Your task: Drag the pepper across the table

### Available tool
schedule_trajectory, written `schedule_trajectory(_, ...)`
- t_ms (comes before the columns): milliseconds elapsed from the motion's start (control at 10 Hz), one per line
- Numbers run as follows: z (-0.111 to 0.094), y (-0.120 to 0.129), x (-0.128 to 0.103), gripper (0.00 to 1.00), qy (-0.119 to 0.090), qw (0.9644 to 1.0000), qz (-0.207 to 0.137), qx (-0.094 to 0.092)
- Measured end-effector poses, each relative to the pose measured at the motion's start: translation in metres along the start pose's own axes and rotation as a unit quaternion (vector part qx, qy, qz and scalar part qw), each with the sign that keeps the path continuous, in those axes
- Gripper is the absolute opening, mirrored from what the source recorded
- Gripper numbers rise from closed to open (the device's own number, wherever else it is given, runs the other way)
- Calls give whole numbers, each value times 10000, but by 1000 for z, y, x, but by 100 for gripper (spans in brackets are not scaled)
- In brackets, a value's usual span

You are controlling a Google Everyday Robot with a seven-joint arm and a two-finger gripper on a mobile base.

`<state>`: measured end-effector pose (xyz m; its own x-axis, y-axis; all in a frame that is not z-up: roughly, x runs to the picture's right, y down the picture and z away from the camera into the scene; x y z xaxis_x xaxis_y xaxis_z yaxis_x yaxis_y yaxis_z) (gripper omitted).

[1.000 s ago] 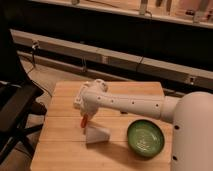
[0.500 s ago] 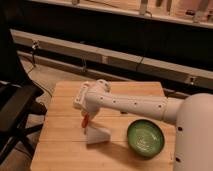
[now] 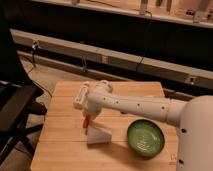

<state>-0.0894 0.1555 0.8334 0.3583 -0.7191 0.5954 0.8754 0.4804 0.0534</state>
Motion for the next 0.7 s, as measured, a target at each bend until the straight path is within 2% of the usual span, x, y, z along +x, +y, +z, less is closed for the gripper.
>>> schedule_trajectory(700, -3, 10, 2, 0, -6, 9999, 99, 116)
